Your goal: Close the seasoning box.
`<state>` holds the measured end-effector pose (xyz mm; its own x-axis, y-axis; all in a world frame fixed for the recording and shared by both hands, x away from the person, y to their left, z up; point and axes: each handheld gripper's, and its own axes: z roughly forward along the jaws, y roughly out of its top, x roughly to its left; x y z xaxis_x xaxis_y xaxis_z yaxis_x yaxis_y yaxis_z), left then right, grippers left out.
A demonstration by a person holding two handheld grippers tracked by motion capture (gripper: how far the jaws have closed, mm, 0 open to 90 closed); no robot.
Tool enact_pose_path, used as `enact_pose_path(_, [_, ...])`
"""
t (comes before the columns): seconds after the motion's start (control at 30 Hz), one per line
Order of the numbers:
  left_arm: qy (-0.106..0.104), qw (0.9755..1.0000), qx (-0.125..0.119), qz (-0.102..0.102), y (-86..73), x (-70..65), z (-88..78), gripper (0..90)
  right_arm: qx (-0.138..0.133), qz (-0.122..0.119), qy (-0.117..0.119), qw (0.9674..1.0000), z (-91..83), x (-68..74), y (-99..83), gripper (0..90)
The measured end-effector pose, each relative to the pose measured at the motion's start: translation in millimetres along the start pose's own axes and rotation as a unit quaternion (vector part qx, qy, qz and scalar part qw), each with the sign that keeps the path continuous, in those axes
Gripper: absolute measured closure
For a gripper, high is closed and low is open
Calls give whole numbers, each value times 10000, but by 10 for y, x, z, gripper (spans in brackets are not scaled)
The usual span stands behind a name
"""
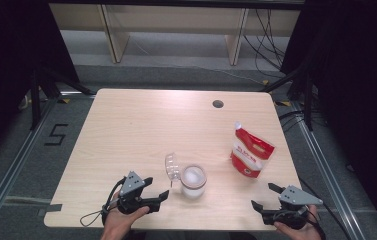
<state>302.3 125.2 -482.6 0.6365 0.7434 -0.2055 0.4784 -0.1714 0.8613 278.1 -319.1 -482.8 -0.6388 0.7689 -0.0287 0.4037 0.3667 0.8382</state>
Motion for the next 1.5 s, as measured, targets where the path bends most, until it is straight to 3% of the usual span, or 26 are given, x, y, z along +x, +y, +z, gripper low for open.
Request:
enact_pose_path(0.03, [-14,10000,-19,-58,7,-14,7,283,-4,-12,9,10000,3,1,-1,161])
enact_pose_path(0.2, [-65,9999,-53,114,67,-13,-29,372,-3,-38,18,10000,3,3,-6,162])
enact_pose_path(0.23, [-91,9999,-122,64,73,-21,-27,399,16,-9,-4,10000,-3,3,-9,162])
enact_pose_path(0.33, [-71,9994,-180,299,113,-23,-56,469,1,-49,48,10000,4,-9,-8,163])
enact_pose_path(0.5, [-95,9985,-258,483,135,-11,-64,649,-25,-48,-7,10000,3,5,-1,164])
enact_pose_path(0.53, [-66,9985,-269,471,141,-9,-67,670,-48,-122,-84,9999,-4,3,3,164])
enact_pose_path(0.57, [-41,9985,-256,481,148,-2,-76,690,-17,-13,-76,10000,-8,26,2,164])
enact_pose_path(0.6, [-77,9986,-338,411,154,3,-69,715,-48,-104,-96,9999,-2,15,3,164])
enact_pose_path(0.63, [-57,9982,-346,477,167,13,-75,741,-50,-137,-92,9999,1,7,5,165])
enact_pose_path(0.7, [4,9981,-363,497,188,10,-79,778,32,-30,-24,10000,0,19,3,166])
enact_pose_path(0.77, [1,9978,-418,511,205,7,-71,811,-46,-159,-74,9998,3,4,4,167])
enact_pose_path(0.9, [-32,9974,-420,593,236,-12,-68,844,16,-92,44,9999,0,19,10,169])
enact_pose_path(0.97, [-59,9973,-401,608,244,-34,-61,857,-1,-27,-23,10000,-2,37,8,170])
enact_pose_path(1.07, [-40,9969,-364,693,259,-54,-46,859,-66,-169,-33,9998,15,19,8,170])
enact_pose_path(1.2, [-81,9967,-374,709,286,-82,-17,859,-15,-37,2,10000,-2,34,8,172])
enact_pose_path(1.5, [-111,9958,-371,833,310,-108,9,854,1,-37,46,10000,0,32,11,173])
